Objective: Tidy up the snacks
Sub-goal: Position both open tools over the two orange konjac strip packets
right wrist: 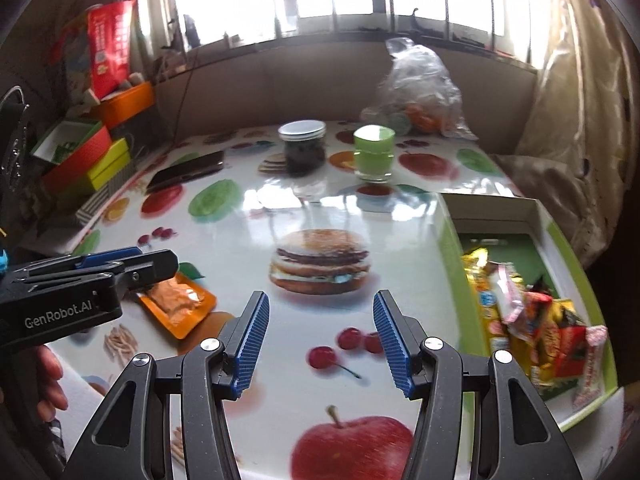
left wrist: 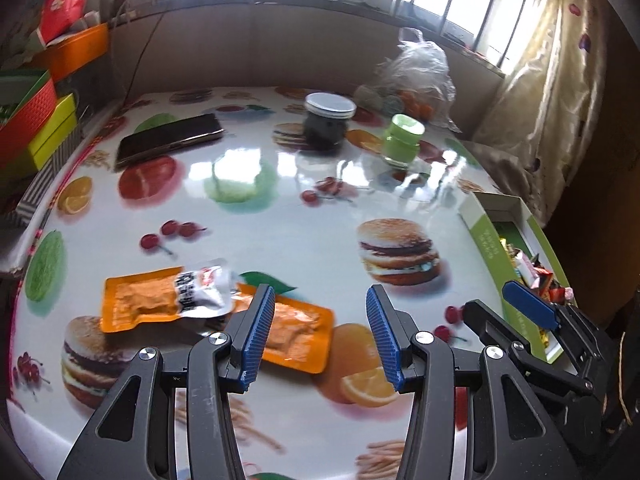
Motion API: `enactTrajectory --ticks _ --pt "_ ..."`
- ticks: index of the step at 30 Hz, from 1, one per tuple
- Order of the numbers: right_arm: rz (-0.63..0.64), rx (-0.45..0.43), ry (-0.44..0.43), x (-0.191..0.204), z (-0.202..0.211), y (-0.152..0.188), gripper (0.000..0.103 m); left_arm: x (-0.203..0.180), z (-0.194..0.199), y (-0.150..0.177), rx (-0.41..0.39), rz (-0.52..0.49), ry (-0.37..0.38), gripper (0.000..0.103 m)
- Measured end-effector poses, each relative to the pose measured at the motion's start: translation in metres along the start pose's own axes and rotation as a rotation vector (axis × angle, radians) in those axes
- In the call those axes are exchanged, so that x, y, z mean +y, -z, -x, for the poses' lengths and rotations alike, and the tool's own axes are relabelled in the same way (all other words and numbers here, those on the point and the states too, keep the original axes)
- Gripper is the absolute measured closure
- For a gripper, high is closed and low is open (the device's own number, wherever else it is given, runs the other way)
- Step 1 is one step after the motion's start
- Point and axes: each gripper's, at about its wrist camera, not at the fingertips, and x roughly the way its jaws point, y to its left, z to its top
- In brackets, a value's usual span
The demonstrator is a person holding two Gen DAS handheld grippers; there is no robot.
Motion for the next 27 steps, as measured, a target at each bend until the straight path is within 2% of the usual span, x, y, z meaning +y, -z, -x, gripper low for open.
enactTrajectory --ticks 7,16,18,27 --pt "0.017 0.045 -0.063 0.021 -0.022 0.002 0.049 0.034 0.000 0.005 0.010 0.026 -0.057 0.054" --pt "0.109 0.087 -0.136 0.056 -0.045 0.002 0.049 0.075 -0.002 0.012 0.042 0.058 -0.096 0.054" --pt "0.138 0.095 -0.161 0.065 -0.049 0.002 0.049 0.082 -0.002 0.014 0.041 0.044 -0.119 0.054" --pt "0.245 0.149 -0.242 0.094 -0.068 0.002 0.046 0.104 -0.008 0.017 0.075 -0.003 -0.125 0.054"
